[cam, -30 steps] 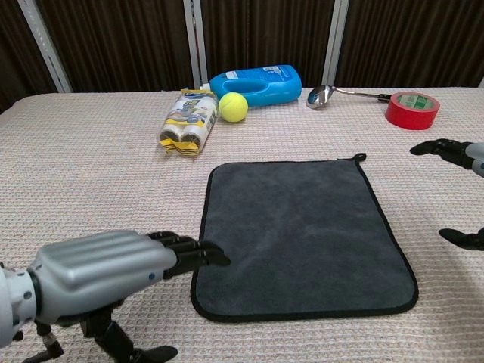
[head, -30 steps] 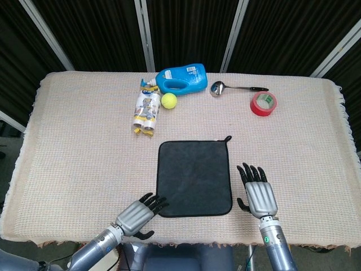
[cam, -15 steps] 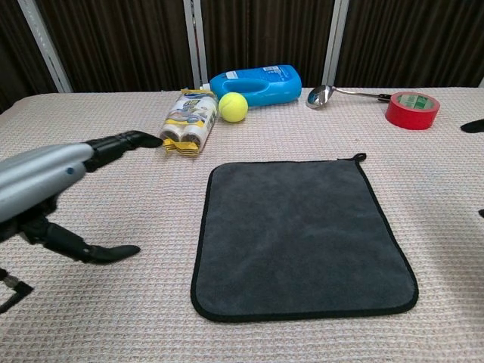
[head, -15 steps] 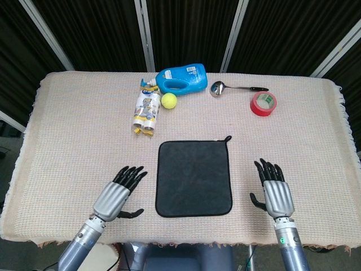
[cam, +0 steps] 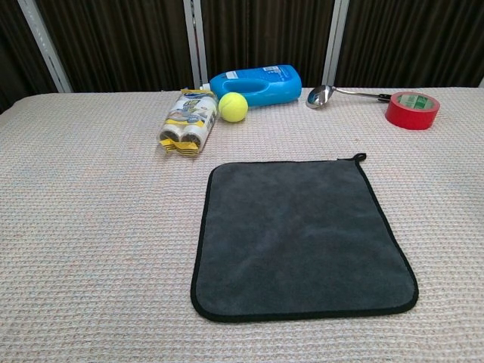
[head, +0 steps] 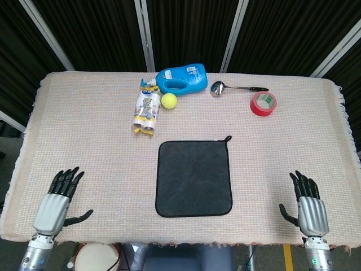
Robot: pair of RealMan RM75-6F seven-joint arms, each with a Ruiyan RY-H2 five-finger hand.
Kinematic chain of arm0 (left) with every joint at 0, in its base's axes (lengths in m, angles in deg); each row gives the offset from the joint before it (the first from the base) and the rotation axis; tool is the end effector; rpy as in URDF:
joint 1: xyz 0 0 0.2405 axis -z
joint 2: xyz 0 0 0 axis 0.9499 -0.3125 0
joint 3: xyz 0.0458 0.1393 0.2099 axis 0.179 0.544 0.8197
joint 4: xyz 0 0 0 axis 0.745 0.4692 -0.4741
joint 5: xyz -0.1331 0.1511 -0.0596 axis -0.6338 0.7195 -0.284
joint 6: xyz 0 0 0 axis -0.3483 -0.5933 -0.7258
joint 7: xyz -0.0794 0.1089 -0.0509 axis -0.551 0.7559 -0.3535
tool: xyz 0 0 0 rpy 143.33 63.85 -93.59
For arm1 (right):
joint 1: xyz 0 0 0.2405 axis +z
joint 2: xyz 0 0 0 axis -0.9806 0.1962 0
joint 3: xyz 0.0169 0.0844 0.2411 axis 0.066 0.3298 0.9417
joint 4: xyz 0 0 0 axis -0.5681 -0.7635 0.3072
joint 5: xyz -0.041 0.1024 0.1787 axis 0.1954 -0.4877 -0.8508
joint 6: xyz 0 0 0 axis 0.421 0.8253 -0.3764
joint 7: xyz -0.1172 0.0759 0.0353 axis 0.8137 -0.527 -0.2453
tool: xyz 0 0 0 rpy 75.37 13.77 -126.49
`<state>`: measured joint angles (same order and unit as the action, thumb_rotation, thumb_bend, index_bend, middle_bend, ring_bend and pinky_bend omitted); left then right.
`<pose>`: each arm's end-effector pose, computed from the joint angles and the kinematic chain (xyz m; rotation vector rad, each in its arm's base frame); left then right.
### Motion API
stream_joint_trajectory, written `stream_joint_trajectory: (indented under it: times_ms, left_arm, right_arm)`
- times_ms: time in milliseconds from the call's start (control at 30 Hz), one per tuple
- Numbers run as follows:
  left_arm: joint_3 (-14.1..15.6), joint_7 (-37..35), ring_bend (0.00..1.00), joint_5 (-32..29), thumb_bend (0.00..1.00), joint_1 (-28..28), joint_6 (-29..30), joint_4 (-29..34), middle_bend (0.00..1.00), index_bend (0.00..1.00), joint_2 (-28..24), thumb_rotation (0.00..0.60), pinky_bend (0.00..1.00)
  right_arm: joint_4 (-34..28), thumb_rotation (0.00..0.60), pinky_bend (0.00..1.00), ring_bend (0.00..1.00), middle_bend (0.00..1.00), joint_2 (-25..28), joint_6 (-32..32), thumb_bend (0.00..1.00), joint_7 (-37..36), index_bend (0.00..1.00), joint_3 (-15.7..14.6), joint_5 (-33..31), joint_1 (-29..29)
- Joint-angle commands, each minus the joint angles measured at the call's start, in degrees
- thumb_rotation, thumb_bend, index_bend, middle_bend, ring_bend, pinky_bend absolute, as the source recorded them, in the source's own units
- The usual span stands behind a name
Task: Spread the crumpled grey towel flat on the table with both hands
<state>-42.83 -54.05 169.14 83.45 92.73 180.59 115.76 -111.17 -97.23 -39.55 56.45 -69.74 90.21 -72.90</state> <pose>-0.2507 0.1502 0.0685 -1.5167 -0.8747 -1.0731 -0.2961 -0.1585 0.0861 1.2773 -1.0890 0.9659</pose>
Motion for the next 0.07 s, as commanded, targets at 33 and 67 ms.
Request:
stream_joint_trajectory:
  times_ms: [33,67]
  left_arm:
    - [0.0,-2.8,0.0,-0.9,0.11,-3.0,2.0,-2.1,0.0,0.0,-2.0,0.6,0.0]
    - [-0.2,-3.7,0.0,-1.5,0.11,-3.8,2.1,-2.5,0.0,0.0,-2.4,0.6,0.0]
  right_arm:
    - [0.3,0.6,0.0,0.0,0.0,0.2,0.0,0.37,-1.2,0.0,0.3,0.1,-0.8]
    - [0.1,0.6,0.0,0.0,0.0,0.3,0.1,0.37,-1.5,0.0,0.5,0.2,-1.0]
